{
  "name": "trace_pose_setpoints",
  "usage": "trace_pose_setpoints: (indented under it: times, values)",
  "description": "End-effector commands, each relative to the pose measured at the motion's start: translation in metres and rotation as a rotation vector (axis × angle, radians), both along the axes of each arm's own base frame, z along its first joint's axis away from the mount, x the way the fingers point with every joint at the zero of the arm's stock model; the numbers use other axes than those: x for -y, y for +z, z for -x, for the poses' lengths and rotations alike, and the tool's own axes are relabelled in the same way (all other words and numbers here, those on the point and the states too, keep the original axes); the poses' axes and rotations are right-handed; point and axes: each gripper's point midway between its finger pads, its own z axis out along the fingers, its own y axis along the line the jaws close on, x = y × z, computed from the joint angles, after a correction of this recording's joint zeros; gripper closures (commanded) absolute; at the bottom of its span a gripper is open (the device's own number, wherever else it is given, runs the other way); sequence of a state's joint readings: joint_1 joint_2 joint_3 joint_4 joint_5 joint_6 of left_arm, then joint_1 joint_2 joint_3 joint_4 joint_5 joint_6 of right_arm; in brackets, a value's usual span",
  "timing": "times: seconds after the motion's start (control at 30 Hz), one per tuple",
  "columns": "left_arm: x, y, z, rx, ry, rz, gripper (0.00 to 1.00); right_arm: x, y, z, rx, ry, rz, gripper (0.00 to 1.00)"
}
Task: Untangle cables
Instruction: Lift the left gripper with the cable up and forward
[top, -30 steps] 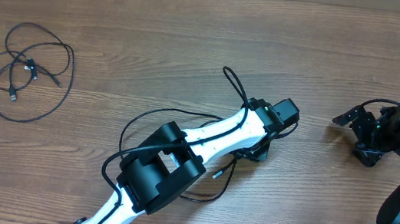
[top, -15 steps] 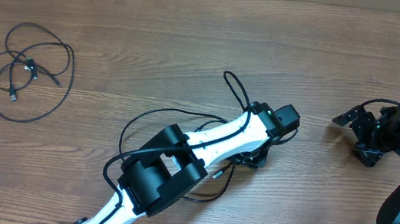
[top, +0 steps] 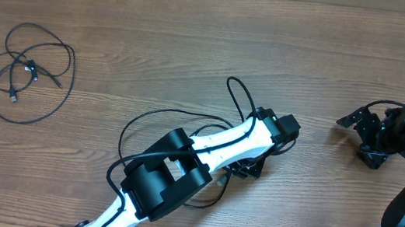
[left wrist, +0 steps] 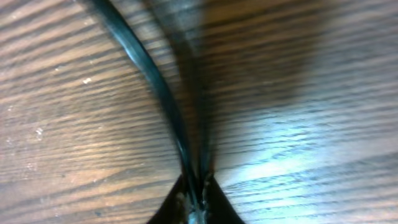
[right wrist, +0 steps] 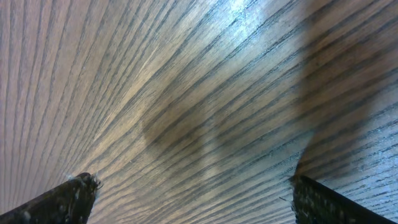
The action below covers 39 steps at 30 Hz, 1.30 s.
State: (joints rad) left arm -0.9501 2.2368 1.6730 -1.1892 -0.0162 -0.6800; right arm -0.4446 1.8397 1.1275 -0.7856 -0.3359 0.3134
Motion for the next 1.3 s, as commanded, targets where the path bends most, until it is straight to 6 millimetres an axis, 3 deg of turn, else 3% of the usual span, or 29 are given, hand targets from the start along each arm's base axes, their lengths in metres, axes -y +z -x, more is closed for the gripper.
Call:
trace_pose_setpoints:
  times: [0.0, 0.17, 0.3, 0.53, 0.67, 0.83, 0.93, 1.07, 1.27]
  values:
    - [0.004, -0.011, 0.011, -0.050, -0.062, 0.019, 0.96, 0.005, 0.006, -0.008, 0.023, 0.002, 0.015, 0.00]
    - [0.001, -0.004, -0.004, 0.023, -0.084, 0.009, 0.96, 0.005, 0.006, -0.008, 0.023, 0.002, 0.015, 0.00]
    - [0.007, 0.030, -0.022, 0.105, -0.065, 0.081, 0.96, 0.005, 0.006, -0.008, 0.023, 0.002, 0.015, 0.00]
    - [0.005, 0.117, -0.054, 0.363, -0.047, 0.199, 0.96, 0.005, 0.006, -0.008, 0.023, 0.002, 0.015, 0.00]
    - [-0.014, 0.171, -0.075, 0.577, -0.052, 0.185, 0.96, 0.005, 0.006, -0.008, 0.023, 0.002, 0.015, 0.00]
    - [-0.043, 0.243, -0.103, 0.863, -0.207, 0.061, 0.96, 0.005, 0.006, -0.008, 0.023, 0.002, 0.015, 0.00]
    - [-0.052, 0.273, -0.107, 0.958, -0.212, 0.051, 0.96, 0.005, 0.006, -0.008, 0.023, 0.002, 0.015, 0.00]
    - [-0.043, 0.281, -0.099, 0.939, -0.226, 0.156, 0.96, 0.005, 0.006, -0.008, 0.023, 0.002, 0.015, 0.00]
    - [-0.032, 0.260, -0.102, 0.886, -0.192, 0.177, 0.95, 0.005, 0.006, -0.008, 0.023, 0.002, 0.015, 0.00]
